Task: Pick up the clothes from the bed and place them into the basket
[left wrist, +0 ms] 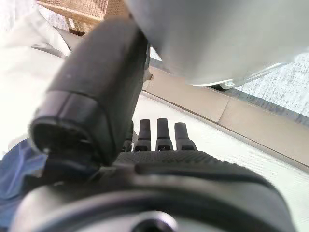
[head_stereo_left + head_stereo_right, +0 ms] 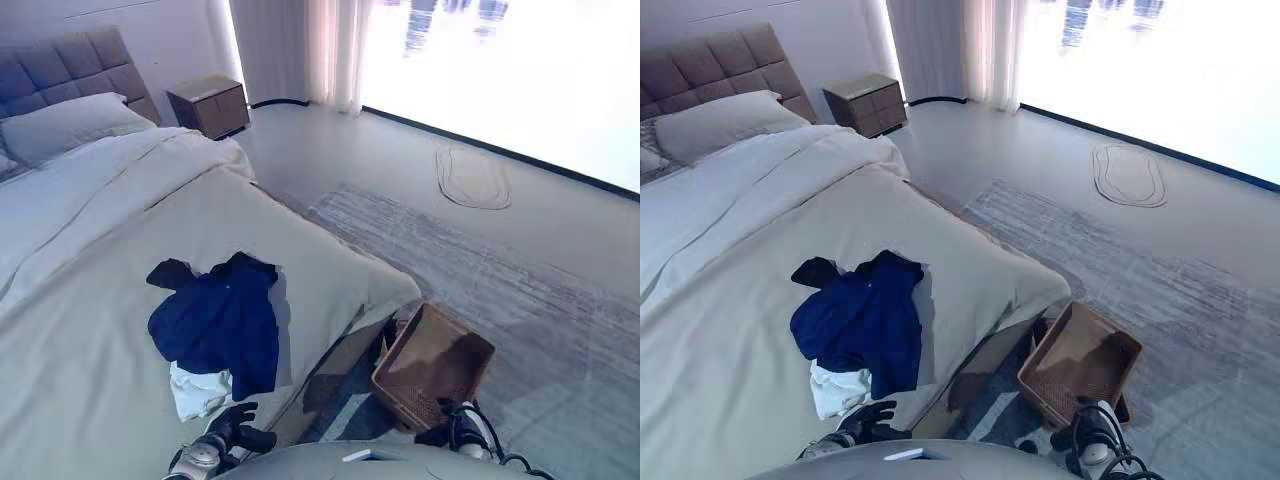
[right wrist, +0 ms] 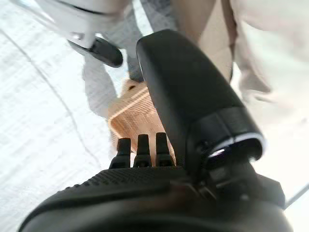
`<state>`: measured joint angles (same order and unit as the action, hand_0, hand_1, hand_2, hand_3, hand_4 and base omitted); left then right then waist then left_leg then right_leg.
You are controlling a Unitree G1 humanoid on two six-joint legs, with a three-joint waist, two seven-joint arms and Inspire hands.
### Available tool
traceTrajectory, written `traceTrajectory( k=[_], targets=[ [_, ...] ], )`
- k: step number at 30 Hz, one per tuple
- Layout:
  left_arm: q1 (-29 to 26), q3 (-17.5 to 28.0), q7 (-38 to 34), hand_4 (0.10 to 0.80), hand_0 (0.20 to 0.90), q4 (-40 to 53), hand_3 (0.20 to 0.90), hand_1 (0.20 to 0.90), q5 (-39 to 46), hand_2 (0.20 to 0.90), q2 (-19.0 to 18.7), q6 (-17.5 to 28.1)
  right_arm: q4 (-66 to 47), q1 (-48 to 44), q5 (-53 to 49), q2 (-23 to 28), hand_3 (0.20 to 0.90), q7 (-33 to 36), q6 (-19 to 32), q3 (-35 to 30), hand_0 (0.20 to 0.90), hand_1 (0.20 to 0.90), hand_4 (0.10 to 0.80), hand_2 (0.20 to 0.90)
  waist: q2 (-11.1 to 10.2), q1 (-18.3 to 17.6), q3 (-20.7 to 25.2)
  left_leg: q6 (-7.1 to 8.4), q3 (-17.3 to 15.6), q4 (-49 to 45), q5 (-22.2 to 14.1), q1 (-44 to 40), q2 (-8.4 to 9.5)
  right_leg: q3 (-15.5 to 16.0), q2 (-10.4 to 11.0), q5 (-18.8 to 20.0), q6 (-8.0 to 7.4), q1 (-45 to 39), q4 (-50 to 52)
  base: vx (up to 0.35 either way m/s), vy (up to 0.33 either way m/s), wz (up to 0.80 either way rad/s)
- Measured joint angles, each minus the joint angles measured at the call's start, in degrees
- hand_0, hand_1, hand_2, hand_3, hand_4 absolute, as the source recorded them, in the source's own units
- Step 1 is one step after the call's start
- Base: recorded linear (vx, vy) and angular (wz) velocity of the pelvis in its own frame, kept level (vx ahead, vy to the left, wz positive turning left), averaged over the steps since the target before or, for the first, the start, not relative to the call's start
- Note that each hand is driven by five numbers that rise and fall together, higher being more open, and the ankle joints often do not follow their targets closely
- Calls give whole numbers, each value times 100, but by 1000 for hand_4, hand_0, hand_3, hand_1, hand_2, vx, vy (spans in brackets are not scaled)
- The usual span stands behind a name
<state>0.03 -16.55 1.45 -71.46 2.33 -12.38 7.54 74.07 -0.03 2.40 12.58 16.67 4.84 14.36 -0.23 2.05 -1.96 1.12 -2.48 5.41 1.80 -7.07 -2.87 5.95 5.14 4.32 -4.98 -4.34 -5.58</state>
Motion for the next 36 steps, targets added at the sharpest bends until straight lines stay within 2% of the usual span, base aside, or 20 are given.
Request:
traceTrajectory(
  k=[7, 10, 16, 19, 23, 25, 28, 32, 36],
  targets=[
    [-22, 2, 45, 800, 900, 2, 900, 900, -5, 900, -46, -37, 1, 33, -4, -21, 900, -240, 10, -10, 900, 900, 800, 900, -48, -52, -29, 0, 4, 1, 0, 2, 0, 2, 1, 0, 0, 0, 0, 0, 0, 0],
    [-67, 3, 169, 800, 900, 2, 900, 900, -22, 900, -59, -183, 4, 29, -53, -10, 900, -430, 0, -36, 900, 900, 800, 900, -63, -54, -19, 0, 18, 1, -1, 11, -1, 16, 1, 0, 0, 0, 0, 3, -4, 2],
    [-191, 4, 321, 800, 900, 2, 900, 900, -155, 900, -66, -499, 36, 27, -681, 34, 900, -1114, -202, -302, 900, 900, 800, 900, -78, -68, -5, -4, 42, 0, 3, 40, -2, 61, 3, -1, 1, 9, -1, 46, -2, 4],
    [-191, 4, 330, 800, 900, 24, 900, 900, -231, 900, -68, -510, 142, 29, -1241, 64, 900, -1469, -120, -466, 900, 900, 800, 900, -75, -62, -4, -6, 47, 0, 4, 38, -1, 65, 4, 0, 1, 0, 0, 74, 12, 0],
    [-201, -44, 331, 800, 900, 97, 900, 900, -238, 900, -64, -518, -355, 17, -1598, 53, 900, -1511, 129, -450, 900, 900, 800, 900, -48, -60, -22, -12, 62, -1, 24, 41, 1, 79, 4, 1, 2, -3, -1, 13, 7, 1],
    [-178, -106, 331, 800, 900, 131, 900, 900, -229, 900, -62, -517, -724, -30, -1579, 63, 900, -1339, 189, -360, 900, 900, 800, 900, -27, -37, -25, -12, 88, 0, 26, 63, 5, 98, 4, 0, 0, -2, -1, 4, 17, 7],
    [-168, -183, 321, 800, 900, 263, 900, 900, -223, 900, -62, -516, -1424, -249, -1141, 117, 900, -599, 295, -42, 900, 900, 800, 900, 14, 51, -117, 19, 130, -1, 39, 92, 7, 143, 3, 0, 0, -3, -1, 3, 28, 10],
    [-179, -346, 125, 800, 900, 454, 900, 900, -45, 900, -74, -484, -2472, -780, 318, 612, 900, 666, 28, 713, 900, 900, 800, 900, 55, 289, -274, 49, 328, -2, 94, 226, 19, 357, 10, -1, -1, 5, -2, 8, 36, 28],
    [-165, -339, 22, 800, 900, 716, 900, 900, 86, 900, -162, -446, -3393, -1654, 1532, 1193, 900, 726, -296, 1350, 900, 900, 800, 900, -27, 557, -464, 108, 600, -8, 201, 429, 51, 662, 9, 3, -10, 45, -2, -2, 18, 35]
  ],
)
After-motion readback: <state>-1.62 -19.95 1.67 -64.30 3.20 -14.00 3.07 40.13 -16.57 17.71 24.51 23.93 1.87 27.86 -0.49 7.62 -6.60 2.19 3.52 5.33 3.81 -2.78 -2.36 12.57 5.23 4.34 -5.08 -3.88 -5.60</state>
